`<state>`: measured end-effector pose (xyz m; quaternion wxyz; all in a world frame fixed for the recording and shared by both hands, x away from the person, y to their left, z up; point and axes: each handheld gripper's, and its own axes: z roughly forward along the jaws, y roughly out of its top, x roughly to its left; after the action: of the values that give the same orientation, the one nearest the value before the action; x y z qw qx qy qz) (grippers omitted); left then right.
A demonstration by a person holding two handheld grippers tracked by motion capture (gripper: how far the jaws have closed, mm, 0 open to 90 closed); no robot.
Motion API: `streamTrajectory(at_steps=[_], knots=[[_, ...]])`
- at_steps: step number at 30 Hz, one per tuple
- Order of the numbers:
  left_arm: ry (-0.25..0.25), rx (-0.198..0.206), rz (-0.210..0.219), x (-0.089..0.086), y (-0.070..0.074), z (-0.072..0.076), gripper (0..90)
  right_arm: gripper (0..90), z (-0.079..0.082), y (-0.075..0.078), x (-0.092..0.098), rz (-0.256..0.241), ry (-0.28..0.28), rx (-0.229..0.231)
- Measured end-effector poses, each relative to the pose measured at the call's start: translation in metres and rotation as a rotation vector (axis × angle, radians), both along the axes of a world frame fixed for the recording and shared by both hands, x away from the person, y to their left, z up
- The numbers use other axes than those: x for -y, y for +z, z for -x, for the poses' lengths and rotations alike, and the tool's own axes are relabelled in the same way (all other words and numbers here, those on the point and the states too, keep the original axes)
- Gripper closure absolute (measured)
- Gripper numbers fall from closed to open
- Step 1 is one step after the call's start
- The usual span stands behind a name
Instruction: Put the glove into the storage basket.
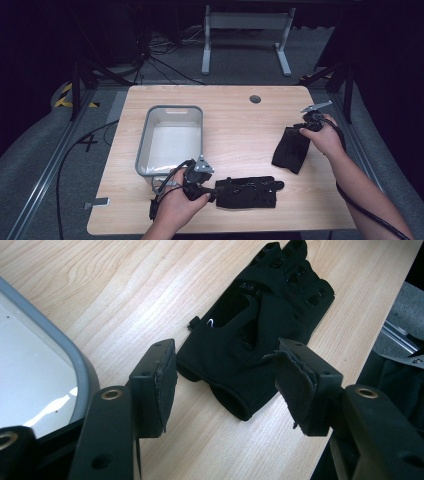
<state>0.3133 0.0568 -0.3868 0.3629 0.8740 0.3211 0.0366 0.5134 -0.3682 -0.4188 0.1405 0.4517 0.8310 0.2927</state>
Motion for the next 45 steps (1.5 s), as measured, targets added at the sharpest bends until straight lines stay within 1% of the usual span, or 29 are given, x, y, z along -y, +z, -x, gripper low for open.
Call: streamTrajectory(at_steps=[5,6,9,14,16,18,19,23,26,27,29,30,32,33,34,35,36,38,42,45], knots=[[0.004,-0.003,-0.001,-0.001,-0.001,-0.001,43.4,47.0,-0.008,-0.005,-0.001,0.032,0.009,0.009],[0.004,-0.002,0.001,-0.001,-0.002,-0.001,43.5,46.7,-0.009,-0.005,-0.002,0.031,0.005,0.008],[0.003,-0.005,0.005,-0.001,-0.001,-0.003,43.5,45.6,-0.013,-0.006,-0.003,0.036,-0.003,-0.008],[-0.003,-0.011,0.001,0.0,-0.003,-0.002,43.4,45.3,-0.017,-0.007,-0.006,0.065,-0.007,-0.013],[-0.001,-0.01,0.002,0.0,-0.003,-0.003,43.4,45.4,-0.019,-0.009,-0.007,0.085,-0.003,-0.024],[-0.002,-0.01,0.0,0.0,-0.003,-0.003,43.5,46.6,-0.021,-0.012,-0.008,0.133,0.002,-0.037],[-0.003,-0.009,0.002,0.0,-0.003,-0.003,43.4,47.1,-0.022,-0.014,-0.008,0.131,0.001,-0.04],[-0.006,-0.011,-0.002,0.0,-0.004,-0.003,43.3,50.6,-0.022,-0.016,-0.005,0.089,-0.013,-0.057],[-0.009,-0.016,-0.005,0.002,-0.005,-0.004,43.3,57.1,-0.02,-0.016,-0.005,0.085,-0.019,-0.057],[-0.012,-0.014,-0.008,0.002,-0.005,-0.003,43.3,60.7,-0.02,-0.015,-0.005,0.09,-0.018,-0.055],[-0.014,-0.015,-0.01,0.003,-0.005,-0.003,43.3,72.8,-0.019,-0.014,-0.006,0.094,-0.019,-0.054],[-0.013,-0.014,-0.006,0.003,-0.005,-0.003,43.3,77.7,-0.018,-0.014,-0.006,0.091,-0.024,-0.062],[-0.012,-0.01,-0.004,0.002,-0.004,-0.003,43.3,82.9,-0.018,-0.013,-0.006,0.082,-0.036,-0.068],[-0.011,-0.009,-0.003,0.002,-0.004,-0.003,43.3,83.7,-0.017,-0.012,-0.006,0.084,-0.035,-0.07],[-0.007,-0.008,-0.003,0.001,-0.004,-0.003,43.3,84.2,-0.017,-0.011,-0.006,0.098,-0.034,-0.07],[-0.007,-0.007,-0.002,0.0,-0.004,-0.004,43.3,84.3,-0.016,-0.01,-0.006,0.108,-0.033,-0.063],[-0.002,-0.007,0.0,-0.001,-0.003,-0.003,43.3,84.4,-0.016,-0.008,-0.005,0.108,-0.03,-0.057],[0.001,-0.004,0.001,-0.002,-0.003,-0.004,43.4,84.4,-0.013,-0.003,-0.003,0.08,-0.044,-0.059],[-0.003,-0.001,0.0,-0.001,-0.002,-0.004,43.3,84.5,-0.005,0.011,-0.001,0.023,-0.051,-0.039],[-0.01,0.0,0.0,0.002,-0.002,-0.005,43.3,84.6,0.003,0.025,-0.002,-0.008,-0.038,-0.018]])
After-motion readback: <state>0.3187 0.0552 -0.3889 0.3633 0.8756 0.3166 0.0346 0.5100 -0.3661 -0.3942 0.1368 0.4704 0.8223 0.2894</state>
